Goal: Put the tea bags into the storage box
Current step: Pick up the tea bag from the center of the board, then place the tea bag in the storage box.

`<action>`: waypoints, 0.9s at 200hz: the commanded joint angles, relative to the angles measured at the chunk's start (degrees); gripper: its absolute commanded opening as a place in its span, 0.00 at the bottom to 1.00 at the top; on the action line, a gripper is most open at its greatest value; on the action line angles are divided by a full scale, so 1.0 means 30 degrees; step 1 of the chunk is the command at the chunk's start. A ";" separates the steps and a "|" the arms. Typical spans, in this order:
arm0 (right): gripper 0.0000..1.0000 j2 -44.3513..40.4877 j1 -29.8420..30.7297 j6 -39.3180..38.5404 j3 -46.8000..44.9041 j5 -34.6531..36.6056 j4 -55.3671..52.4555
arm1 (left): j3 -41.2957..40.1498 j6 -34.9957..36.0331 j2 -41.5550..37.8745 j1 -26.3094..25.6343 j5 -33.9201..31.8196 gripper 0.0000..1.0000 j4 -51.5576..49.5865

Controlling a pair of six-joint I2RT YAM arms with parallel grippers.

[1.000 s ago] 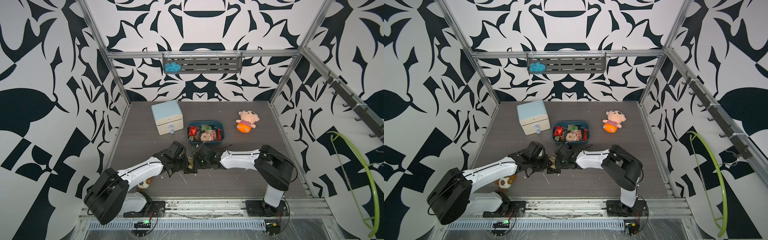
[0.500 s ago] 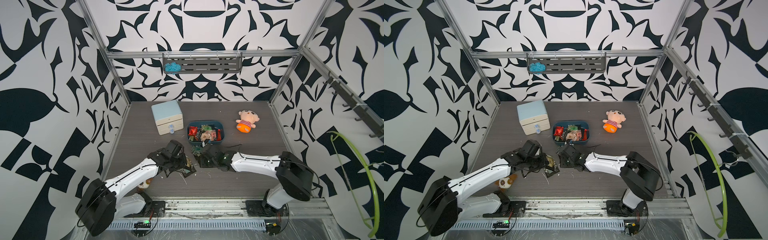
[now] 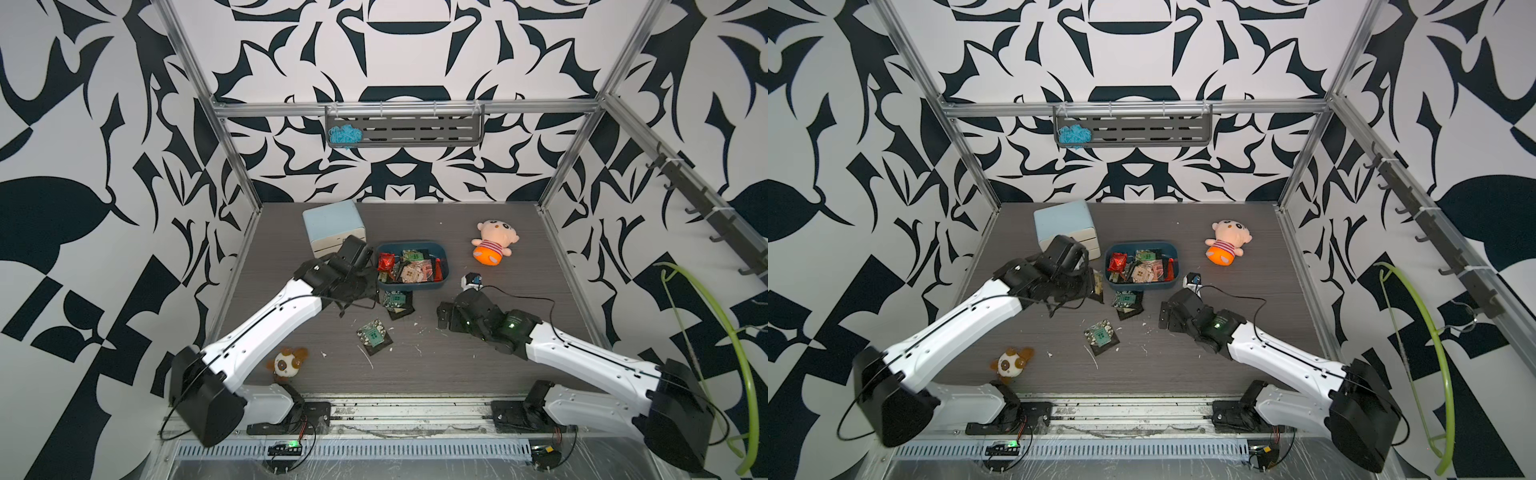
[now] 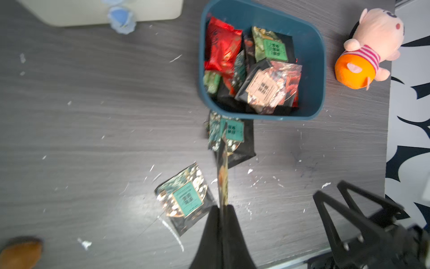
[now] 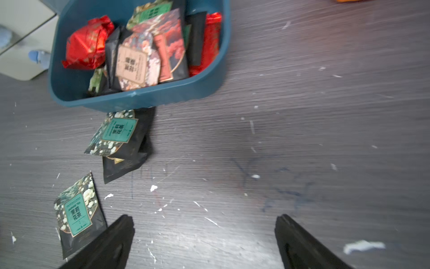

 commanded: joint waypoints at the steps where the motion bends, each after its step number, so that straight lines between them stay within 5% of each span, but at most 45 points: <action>1: 0.99 -0.0619 -0.0319 -0.0925 0.0483 0.1257 -0.1760 | 0.2609 0.0659 0.2909 0.0067 0.1233 0.00 0.0801; 60: 0.99 -0.0932 -0.0378 -0.1243 0.1197 0.2755 -0.3331 | 1.0130 0.1068 1.0473 0.0064 0.2962 0.00 0.0546; 180: 0.99 -0.3287 -0.0407 -0.4033 -0.1261 0.4029 0.0571 | 0.9995 0.0747 1.3664 0.0923 0.5213 0.00 0.3302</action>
